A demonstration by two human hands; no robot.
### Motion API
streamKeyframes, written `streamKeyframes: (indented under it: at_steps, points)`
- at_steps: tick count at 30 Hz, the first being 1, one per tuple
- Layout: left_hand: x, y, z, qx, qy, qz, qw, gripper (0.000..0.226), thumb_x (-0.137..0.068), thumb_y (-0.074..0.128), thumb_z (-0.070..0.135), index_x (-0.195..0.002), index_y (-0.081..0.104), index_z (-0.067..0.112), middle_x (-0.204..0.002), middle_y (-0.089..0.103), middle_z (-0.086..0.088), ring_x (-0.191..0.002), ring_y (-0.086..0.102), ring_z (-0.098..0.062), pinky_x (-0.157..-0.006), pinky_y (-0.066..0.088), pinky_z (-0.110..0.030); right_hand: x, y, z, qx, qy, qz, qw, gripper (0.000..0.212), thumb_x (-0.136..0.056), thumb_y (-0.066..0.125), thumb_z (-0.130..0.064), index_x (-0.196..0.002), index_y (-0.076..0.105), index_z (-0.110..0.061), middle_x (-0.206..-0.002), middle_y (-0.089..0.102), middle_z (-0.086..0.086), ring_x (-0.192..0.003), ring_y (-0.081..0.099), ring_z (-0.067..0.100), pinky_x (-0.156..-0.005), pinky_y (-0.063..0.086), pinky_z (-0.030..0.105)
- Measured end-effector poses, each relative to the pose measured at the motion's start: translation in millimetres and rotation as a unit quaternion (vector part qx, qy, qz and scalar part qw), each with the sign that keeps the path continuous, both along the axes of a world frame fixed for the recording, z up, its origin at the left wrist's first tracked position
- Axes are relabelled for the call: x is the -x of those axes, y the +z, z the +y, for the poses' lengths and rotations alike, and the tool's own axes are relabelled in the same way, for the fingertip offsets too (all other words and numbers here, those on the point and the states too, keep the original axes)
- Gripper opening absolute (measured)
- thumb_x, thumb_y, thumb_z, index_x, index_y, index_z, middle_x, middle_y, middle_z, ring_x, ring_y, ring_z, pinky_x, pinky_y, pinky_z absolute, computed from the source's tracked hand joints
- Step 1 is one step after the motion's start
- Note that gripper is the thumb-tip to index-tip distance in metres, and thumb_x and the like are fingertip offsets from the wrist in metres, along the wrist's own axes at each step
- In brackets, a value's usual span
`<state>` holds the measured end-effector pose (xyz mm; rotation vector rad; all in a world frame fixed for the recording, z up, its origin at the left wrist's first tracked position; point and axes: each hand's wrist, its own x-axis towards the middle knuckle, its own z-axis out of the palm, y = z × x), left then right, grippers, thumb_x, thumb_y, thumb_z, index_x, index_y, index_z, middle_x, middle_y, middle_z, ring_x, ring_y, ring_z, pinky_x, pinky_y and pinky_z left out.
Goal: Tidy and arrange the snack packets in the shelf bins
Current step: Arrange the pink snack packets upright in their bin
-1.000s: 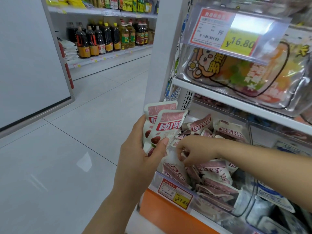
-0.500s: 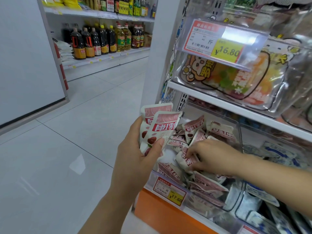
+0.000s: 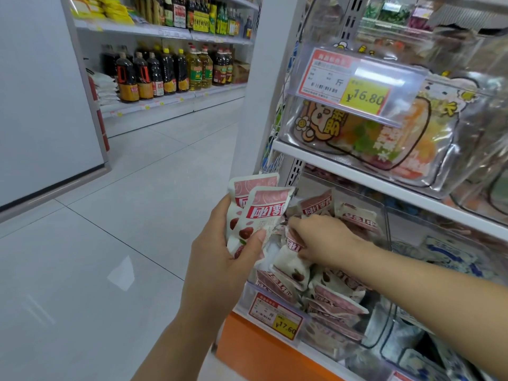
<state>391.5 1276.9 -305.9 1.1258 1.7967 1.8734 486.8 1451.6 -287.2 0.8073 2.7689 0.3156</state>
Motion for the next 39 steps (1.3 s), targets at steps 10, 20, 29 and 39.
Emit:
streamKeyframes:
  at_steps: [10,20,29,39]
  points:
    - [0,0,-1,0.009,0.002,-0.001,1.000,0.042,-0.087,0.063,0.017,-0.119,0.046,0.038,-0.093,0.060,0.041,-0.090,0.057,0.018,-0.058,0.046,-0.003,19,-13,27,-0.001,-0.017,0.061,0.998,0.022,-0.075,0.069,-0.017,-0.078,0.047,-0.022,-0.082,0.053,-0.005,-0.075,0.054,0.019,-0.060,0.045,0.029]
    - [3,-6,-1,0.013,-0.008,0.007,1.000,0.048,-0.087,0.064,0.020,-0.131,0.046,0.028,-0.095,0.062,0.037,-0.091,0.059,0.016,-0.057,0.047,-0.005,13,-24,41,0.006,-0.027,0.055,0.998,0.026,-0.079,0.072,-0.029,-0.080,0.047,-0.023,-0.092,0.039,-0.007,-0.074,0.049,0.017,-0.052,0.033,0.025]
    - [-5,-2,6,0.007,-0.036,0.132,0.991,0.045,-0.085,0.062,0.034,-0.123,0.043,0.048,-0.109,0.054,0.023,-0.104,0.057,0.001,-0.073,0.057,-0.023,-3,-13,40,0.123,-0.035,0.041,0.991,0.020,-0.090,0.052,-0.022,-0.102,0.068,-0.023,-0.110,0.066,-0.001,-0.090,0.062,0.018,-0.083,0.052,0.035]
    - [-32,-5,47,0.105,-0.073,0.100,0.987,0.049,-0.092,0.058,0.021,-0.133,0.036,0.037,-0.106,0.048,0.030,-0.099,0.052,0.007,-0.082,0.049,-0.014,-31,21,30,0.518,-0.182,0.244,0.799,0.038,-0.099,0.030,-0.047,-0.107,0.057,-0.022,-0.116,0.065,0.001,-0.108,0.060,0.019,-0.103,0.041,0.034]
